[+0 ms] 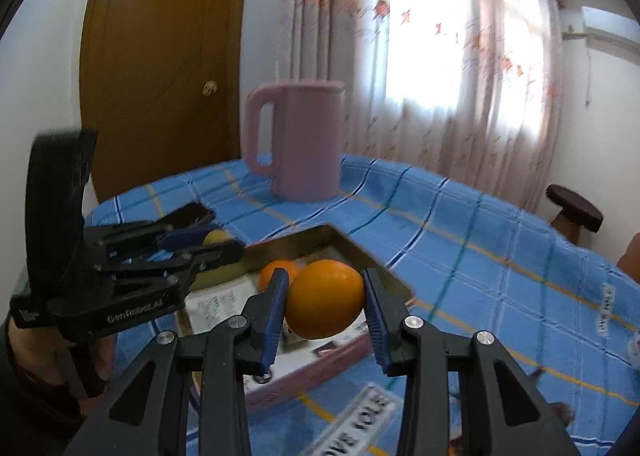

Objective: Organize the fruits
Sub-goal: 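Carry the kiwi and orange over the tin box and release both inside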

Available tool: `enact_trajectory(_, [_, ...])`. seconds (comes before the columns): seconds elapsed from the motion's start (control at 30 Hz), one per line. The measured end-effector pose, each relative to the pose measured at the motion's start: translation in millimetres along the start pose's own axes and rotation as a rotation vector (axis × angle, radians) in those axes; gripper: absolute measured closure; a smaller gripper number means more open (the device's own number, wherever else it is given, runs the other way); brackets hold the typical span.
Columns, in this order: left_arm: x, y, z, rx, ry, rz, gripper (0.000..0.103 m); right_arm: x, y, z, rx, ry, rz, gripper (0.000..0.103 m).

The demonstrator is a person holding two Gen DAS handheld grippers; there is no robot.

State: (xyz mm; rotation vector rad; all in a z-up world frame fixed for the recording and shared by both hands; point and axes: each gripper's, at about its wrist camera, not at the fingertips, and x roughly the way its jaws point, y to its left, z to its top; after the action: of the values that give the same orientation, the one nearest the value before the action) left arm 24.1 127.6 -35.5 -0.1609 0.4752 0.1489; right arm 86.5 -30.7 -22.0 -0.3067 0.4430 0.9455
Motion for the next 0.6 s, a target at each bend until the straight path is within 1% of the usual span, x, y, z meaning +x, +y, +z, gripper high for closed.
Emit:
enact_trajectory(0.2, [7.3,7.4,-7.9,-0.007,0.031,0.001,0.074,28.3,26.2,-18.6,-0.041,0.088,0.038,0.064])
enact_trajectory(0.33, [10.1,9.4,-10.1,-0.008,0.046,0.005,0.074,41.8,33.3,-23.3,-0.041,0.140,0.040,0.064])
enact_trajectory(0.4, [10.7,10.8,-10.9,-0.013,0.048,0.015,0.072,43.9,33.1,-25.7,-0.029,0.151,0.053,0.064])
enact_trajectory(0.43, [10.5,11.3,-11.0,-0.016,0.046,0.015,0.069,45.2,32.7,-26.9,-0.020,0.156,0.061,0.064])
enact_trajectory(0.5, [9.0,11.4,-10.8,-0.020,0.043,0.017,0.059,45.3,32.0,-29.7,-0.006,0.165,0.067,0.062])
enact_trajectory(0.57, [3.8,9.4,-8.8,-0.024,0.022,0.032,0.035,40.7,31.3,-30.2,-0.004,0.154,0.049,0.059])
enact_trajectory(0.6, [-0.9,7.4,-7.5,-0.028,0.004,0.035,0.031,36.0,30.0,-30.2,-0.001,0.147,0.043,0.058])
